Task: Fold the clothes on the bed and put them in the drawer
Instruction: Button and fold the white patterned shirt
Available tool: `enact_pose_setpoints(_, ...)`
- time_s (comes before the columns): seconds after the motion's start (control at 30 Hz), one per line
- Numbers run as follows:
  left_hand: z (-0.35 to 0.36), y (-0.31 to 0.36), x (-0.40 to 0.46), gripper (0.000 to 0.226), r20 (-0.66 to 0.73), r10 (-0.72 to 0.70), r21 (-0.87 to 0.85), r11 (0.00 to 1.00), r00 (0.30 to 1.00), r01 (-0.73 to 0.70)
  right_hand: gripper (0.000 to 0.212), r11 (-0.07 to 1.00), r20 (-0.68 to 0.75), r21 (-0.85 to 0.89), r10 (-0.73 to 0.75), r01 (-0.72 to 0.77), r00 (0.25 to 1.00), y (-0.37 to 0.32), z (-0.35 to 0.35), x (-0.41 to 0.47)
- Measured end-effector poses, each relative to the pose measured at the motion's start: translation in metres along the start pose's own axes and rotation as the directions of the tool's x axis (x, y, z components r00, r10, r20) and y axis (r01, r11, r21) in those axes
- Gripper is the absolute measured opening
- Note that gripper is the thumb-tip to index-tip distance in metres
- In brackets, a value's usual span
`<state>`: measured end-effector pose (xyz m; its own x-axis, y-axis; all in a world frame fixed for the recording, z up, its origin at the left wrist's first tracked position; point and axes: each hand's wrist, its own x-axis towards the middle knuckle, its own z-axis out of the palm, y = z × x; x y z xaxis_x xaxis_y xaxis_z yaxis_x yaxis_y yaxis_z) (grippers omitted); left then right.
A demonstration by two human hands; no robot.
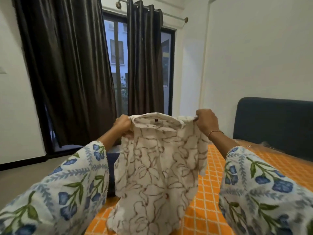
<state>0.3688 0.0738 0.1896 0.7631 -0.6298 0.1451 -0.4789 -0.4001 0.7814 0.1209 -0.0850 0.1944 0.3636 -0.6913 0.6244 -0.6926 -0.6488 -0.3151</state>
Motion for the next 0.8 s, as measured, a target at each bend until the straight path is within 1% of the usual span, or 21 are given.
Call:
enact_pose_setpoints(0.07, 0.003, 0.007, 0.004, 0.029, -0.135, -0.008, 0.04, 0.999, 0.991, 0.014, 0.016, 0.998, -0.088, -0.02, 0.055, -0.057, 0.995, 0.002, -0.006, 0.002)
enact_pose_setpoints(0.13, 0.007, 0.025, 0.005, 0.028, -0.246, -0.001, -0.024, 1.0, 0.969, -0.005, 0.025, 0.991, -0.141, 0.046, 0.128, -0.122, 0.982, -0.001, -0.012, 0.009)
enact_pose_setpoints(0.17, 0.008, 0.035, 0.007, 0.031, -0.24, -0.025, -0.124, 0.992, 0.97, -0.006, 0.031, 0.982, -0.149, 0.108, 0.172, -0.156, 0.974, -0.003, -0.015, 0.015)
enact_pose_setpoints(0.2, 0.007, 0.046, 0.009, 0.033, -0.186, -0.079, -0.28, 0.96, 0.979, 0.025, 0.036, 0.967, -0.144, 0.173, 0.211, -0.185, 0.967, -0.004, -0.018, 0.022)
enact_pose_setpoints(0.23, 0.008, 0.058, 0.01, 0.029, -0.086, -0.12, -0.373, 0.924, 0.989, 0.08, 0.04, 0.954, -0.122, 0.212, 0.24, -0.211, 0.963, -0.001, -0.022, 0.031)
enact_pose_setpoints(0.27, 0.007, 0.066, 0.007, 0.022, 0.032, -0.123, -0.411, 0.903, 0.992, 0.125, 0.042, 0.947, -0.079, 0.225, 0.251, -0.228, 0.965, 0.0, -0.025, 0.037)
enact_pose_setpoints(0.3, 0.009, 0.07, 0.011, 0.029, 0.085, -0.105, -0.355, 0.926, 0.991, 0.129, 0.041, 0.95, -0.027, 0.206, 0.247, -0.237, 0.969, 0.004, -0.029, 0.041)
enact_pose_setpoints(0.33, 0.015, 0.072, 0.017, 0.05, 0.07, -0.082, -0.215, 0.972, 0.994, 0.095, 0.039, 0.958, 0.014, 0.144, 0.247, -0.247, 0.969, 0.01, -0.031, 0.042)
enact_pose_setpoints(0.37, 0.018, 0.07, 0.019, 0.069, -0.027, -0.044, 0.054, 0.997, 0.999, 0.046, 0.037, 0.966, 0.031, 0.053, 0.253, -0.255, 0.967, 0.014, -0.033, 0.04)
enact_pose_setpoints(0.4, 0.021, 0.069, 0.02, 0.077, -0.143, 0.029, 0.282, 0.959, 0.989, 0.013, 0.035, 0.965, 0.033, -0.054, 0.258, -0.256, 0.966, 0.017, -0.033, 0.037)
enact_pose_setpoints(0.43, 0.026, 0.069, 0.02, 0.078, -0.154, 0.088, 0.43, 0.903, 0.984, -0.013, 0.035, 0.955, 0.038, -0.15, 0.266, -0.258, 0.963, 0.022, -0.031, 0.033)
enact_pose_setpoints(0.47, 0.029, 0.067, 0.022, 0.077, -0.112, 0.086, 0.481, 0.877, 0.99, -0.022, 0.035, 0.941, 0.036, -0.209, 0.278, -0.265, 0.96, 0.024, -0.028, 0.03)
enact_pose_setpoints(0.5, 0.035, 0.066, 0.026, 0.074, -0.031, 0.051, 0.448, 0.893, 0.998, -0.032, 0.035, 0.929, 0.034, -0.229, 0.306, -0.29, 0.952, 0.028, -0.023, 0.028)
enact_pose_setpoints(0.53, 0.039, 0.064, 0.03, 0.066, 0.08, 0.006, 0.358, 0.933, 0.997, -0.035, 0.035, 0.917, 0.038, -0.245, 0.335, -0.316, 0.941, 0.031, -0.019, 0.027)
enact_pose_setpoints(0.57, 0.043, 0.063, 0.034, 0.053, 0.21, -0.023, 0.216, 0.976, 0.978, -0.023, 0.035, 0.905, 0.036, -0.24, 0.37, -0.352, 0.928, 0.033, -0.016, 0.027)
enact_pose_setpoints(0.6, 0.048, 0.061, 0.035, 0.041, 0.321, -0.046, 0.069, 0.997, 0.946, 0.025, 0.036, 0.891, 0.032, -0.232, 0.408, -0.39, 0.912, 0.038, -0.012, 0.029)
enact_pose_setpoints(0.63, 0.051, 0.057, 0.035, 0.033, 0.405, -0.056, -0.069, 0.993, 0.913, 0.091, 0.037, 0.874, 0.022, -0.19, 0.459, -0.447, 0.888, 0.04, -0.011, 0.027)
enact_pose_setpoints(0.7, 0.061, 0.051, 0.032, 0.03, 0.506, -0.017, -0.277, 0.944, 0.862, 0.182, 0.031, 0.855, 0.016, -0.14, 0.506, -0.499, 0.863, 0.046, -0.005, 0.027)
enact_pose_setpoints(0.73, 0.066, 0.047, 0.032, 0.031, 0.544, 0.003, -0.334, 0.918, 0.839, 0.213, 0.025, 0.855, 0.085, -0.116, 0.516, -0.506, 0.852, 0.048, -0.002, 0.029)
enact_pose_setpoints(0.77, 0.074, 0.042, 0.038, 0.035, 0.591, 0.023, -0.394, 0.88, 0.806, 0.264, 0.021, 0.838, 0.197, -0.018, 0.537, -0.545, 0.82, 0.051, 0.004, 0.033)
enact_pose_setpoints(0.8, 0.082, 0.038, 0.042, 0.041, 0.622, 0.026, -0.437, 0.841, 0.783, 0.32, 0.019, 0.796, 0.335, 0.073, 0.548, -0.601, 0.766, 0.057, 0.011, 0.04)
